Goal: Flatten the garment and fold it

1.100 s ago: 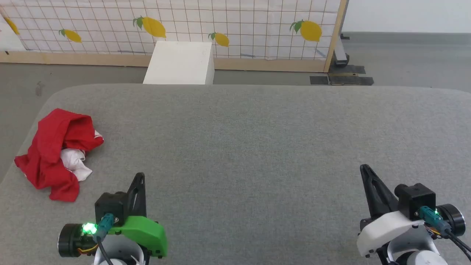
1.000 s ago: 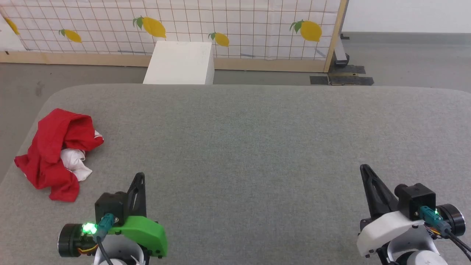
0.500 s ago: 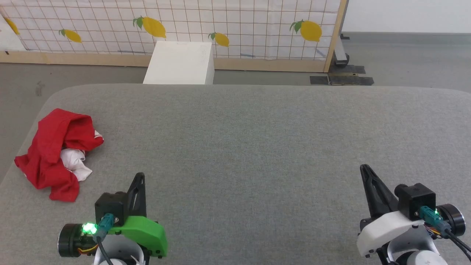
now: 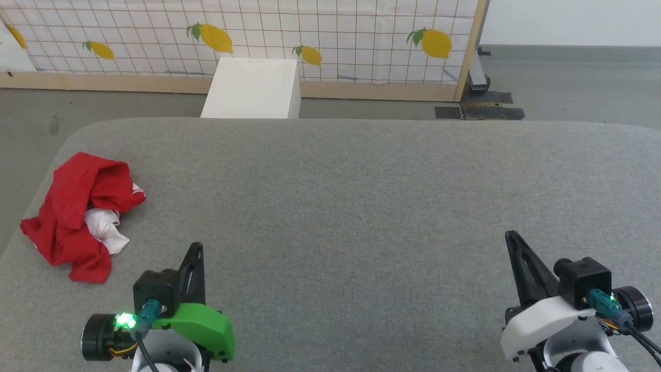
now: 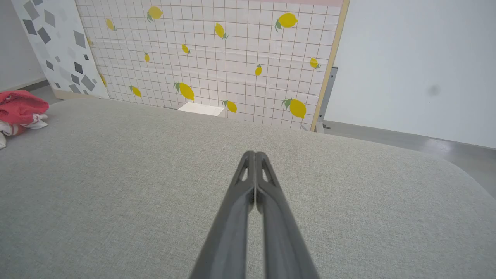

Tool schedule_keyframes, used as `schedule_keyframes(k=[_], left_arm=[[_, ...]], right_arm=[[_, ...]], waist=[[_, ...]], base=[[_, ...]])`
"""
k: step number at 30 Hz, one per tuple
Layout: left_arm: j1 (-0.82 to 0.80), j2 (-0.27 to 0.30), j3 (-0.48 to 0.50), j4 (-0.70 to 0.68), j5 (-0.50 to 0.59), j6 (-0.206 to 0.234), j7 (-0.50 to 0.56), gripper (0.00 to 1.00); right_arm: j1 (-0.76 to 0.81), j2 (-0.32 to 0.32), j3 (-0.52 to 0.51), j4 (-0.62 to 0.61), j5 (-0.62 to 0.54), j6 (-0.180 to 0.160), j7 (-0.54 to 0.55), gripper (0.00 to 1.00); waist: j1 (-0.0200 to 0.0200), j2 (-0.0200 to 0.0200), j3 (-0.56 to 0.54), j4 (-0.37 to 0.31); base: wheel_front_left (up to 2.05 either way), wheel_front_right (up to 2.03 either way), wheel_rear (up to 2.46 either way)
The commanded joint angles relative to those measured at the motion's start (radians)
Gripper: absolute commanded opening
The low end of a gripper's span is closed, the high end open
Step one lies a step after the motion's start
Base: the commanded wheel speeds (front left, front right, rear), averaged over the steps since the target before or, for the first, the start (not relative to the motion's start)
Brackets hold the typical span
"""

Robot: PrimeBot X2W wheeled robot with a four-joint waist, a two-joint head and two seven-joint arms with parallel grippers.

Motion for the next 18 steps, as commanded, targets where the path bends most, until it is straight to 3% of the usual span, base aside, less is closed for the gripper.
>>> schedule_keyframes(k=[1, 2, 3, 18], left_arm=[[-0.017, -0.001, 0.005, -0.003, 0.010, 0.007, 0.001, 0.00], [-0.017, -0.001, 0.005, -0.003, 0.010, 0.007, 0.001, 0.00], [0.000, 0.000, 0.000, 0.000, 0.000, 0.000, 0.000, 1.00], [0.006, 0.000, -0.016, -0.006, -0.005, 0.012, -0.025, 1.00]], right_arm=[[-0.018, 0.002, 0.002, -0.006, -0.007, -0.002, 0.000, 0.00], [-0.018, 0.002, 0.002, -0.006, -0.007, -0.002, 0.000, 0.00], [0.000, 0.000, 0.000, 0.000, 0.000, 0.000, 0.000, 1.00], [0.005, 0.000, -0.013, 0.001, 0.012, 0.000, -0.025, 1.00]], waist=[[0.0000, 0.0000, 0.000, 0.000], [0.0000, 0.0000, 0.000, 0.000], [0.0000, 0.0000, 0.000, 0.000], [0.0000, 0.0000, -0.001, 0.006]], base=[[0.00, 0.00, 0.00], [0.00, 0.00, 0.00], [0.00, 0.00, 0.00], [0.00, 0.00, 0.00]])
